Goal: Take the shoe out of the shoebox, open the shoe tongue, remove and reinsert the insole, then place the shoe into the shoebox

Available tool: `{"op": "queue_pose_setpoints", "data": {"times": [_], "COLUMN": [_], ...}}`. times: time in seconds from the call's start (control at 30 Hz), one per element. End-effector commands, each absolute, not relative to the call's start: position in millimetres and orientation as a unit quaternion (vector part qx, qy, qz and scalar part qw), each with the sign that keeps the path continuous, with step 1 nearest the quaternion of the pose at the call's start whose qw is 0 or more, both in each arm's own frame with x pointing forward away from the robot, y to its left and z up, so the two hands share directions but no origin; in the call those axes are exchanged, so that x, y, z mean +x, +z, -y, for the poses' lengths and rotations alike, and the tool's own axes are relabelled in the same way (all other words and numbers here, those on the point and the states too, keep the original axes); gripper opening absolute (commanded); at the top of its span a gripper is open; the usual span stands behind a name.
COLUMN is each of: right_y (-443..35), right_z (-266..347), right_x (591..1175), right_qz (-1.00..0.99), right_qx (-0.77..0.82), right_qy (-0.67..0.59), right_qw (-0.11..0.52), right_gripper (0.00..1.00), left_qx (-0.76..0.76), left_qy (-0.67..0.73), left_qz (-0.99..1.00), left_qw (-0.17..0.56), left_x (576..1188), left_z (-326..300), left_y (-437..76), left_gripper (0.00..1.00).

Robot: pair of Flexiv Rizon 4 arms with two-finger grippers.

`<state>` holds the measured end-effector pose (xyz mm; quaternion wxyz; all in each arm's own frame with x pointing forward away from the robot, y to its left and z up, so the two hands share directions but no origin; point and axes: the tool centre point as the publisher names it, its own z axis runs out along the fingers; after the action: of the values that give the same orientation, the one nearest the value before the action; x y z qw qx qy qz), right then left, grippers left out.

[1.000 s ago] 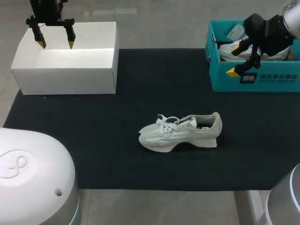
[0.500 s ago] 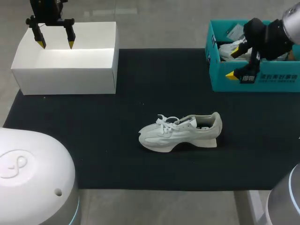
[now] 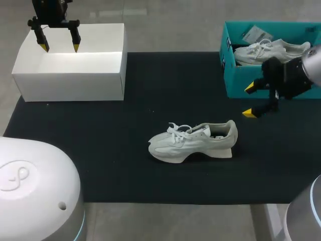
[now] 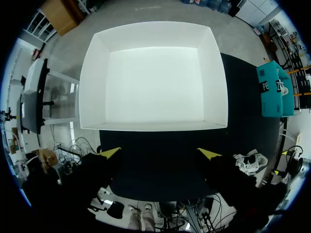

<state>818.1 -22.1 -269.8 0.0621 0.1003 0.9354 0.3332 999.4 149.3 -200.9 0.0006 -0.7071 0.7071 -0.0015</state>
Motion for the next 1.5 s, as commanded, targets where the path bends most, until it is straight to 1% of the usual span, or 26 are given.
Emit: {"op": "queue_pose_setpoints", "data": {"times": [0.03, 0.23, 0.43, 0.83, 0.97, 1.5], "right_y": [-299, -329, -355, -368, -367, -367], "right_z": [19, 7, 1, 7, 6, 6], "right_x": [809, 805, 800, 804, 808, 808], "right_qz": [-0.909, -0.903, -0.903, -0.896, -0.899, -0.899], "right_qx": [0.083, 0.057, 0.049, 0.028, 0.013, 0.013], "right_qy": [0.400, 0.418, 0.424, 0.441, 0.437, 0.437], "right_qw": [0.080, 0.079, 0.058, 0.048, 0.014, 0.014], "right_gripper": [1.00, 1.00, 1.00, 1.00, 1.00, 1.00], "left_qx": [-0.707, -0.707, -0.707, -0.707, -0.707, -0.707], "left_qy": [-0.001, -0.001, -0.001, -0.001, -0.001, -0.001], "left_qz": [-0.707, -0.707, -0.707, -0.707, -0.707, -0.707], "left_qw": [0.000, 0.000, 0.000, 0.000, 0.000, 0.000], "left_x": [999, 999, 999, 999, 999, 999], "left_z": [-150, -150, -150, -150, -150, -150], "left_y": [-201, -201, -201, -201, -201, -201], "left_gripper": [1.00, 1.00, 1.00, 1.00, 1.00, 1.00]}}
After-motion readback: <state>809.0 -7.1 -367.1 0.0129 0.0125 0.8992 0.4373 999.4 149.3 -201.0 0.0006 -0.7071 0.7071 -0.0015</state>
